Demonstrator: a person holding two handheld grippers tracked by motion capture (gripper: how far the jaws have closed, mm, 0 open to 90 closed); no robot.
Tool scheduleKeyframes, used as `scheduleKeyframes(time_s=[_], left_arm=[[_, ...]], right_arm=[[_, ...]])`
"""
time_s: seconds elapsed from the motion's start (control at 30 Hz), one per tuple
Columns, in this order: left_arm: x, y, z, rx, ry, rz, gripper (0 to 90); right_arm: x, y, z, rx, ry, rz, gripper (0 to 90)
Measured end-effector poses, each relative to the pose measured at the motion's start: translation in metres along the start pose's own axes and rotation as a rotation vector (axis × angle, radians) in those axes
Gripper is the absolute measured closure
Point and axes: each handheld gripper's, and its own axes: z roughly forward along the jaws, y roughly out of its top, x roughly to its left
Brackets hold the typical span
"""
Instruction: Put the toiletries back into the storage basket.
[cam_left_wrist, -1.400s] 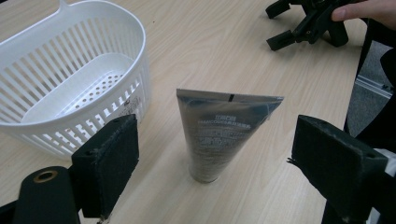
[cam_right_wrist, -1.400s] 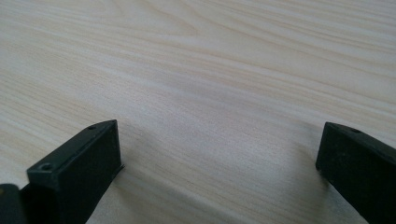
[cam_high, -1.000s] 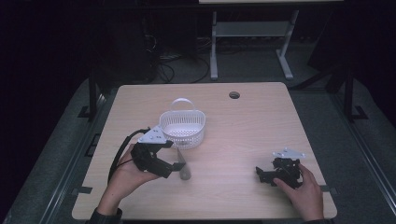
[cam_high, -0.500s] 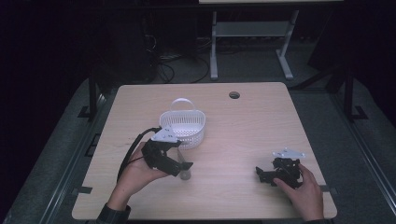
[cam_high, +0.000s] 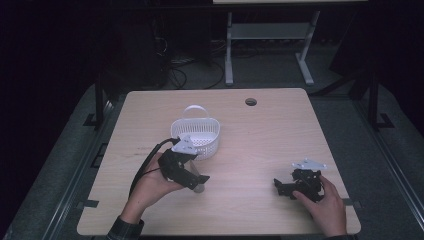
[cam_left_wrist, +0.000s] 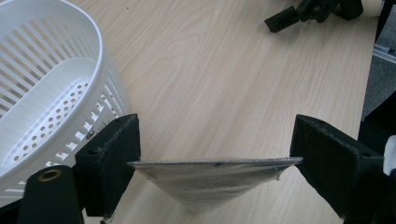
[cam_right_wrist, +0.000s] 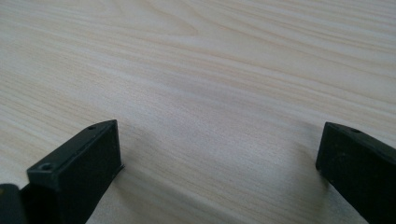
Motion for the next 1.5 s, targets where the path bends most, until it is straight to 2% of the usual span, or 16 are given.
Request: scheduleKeyframes(time_s=[0.3, 0.93, 1.17, 1.5], left_arm=[[0.0, -0.001, 0.0, 0.017, 0.021, 0.01, 28.2], [0.002, 0.001, -0.003, 0.023, 0.011, -0.005, 29.3], [0.008, 0.002, -0.009, 0.01, 0.006, -0.017, 29.4], [0.016, -0.001, -0.014, 0.007, 0.021, -0.036, 29.4]], right_arm=[[0.0, 0.0, 0.0, 0.0, 0.0, 0.0, 0.0], [0.0, 0.0, 0.0, 0.0, 0.0, 0.0, 0.0], [0.0, 0.0, 0.0, 0.0, 0.001, 0.001, 0.0], [0.0, 0.0, 0.0, 0.0, 0.001, 0.001, 0.0]])
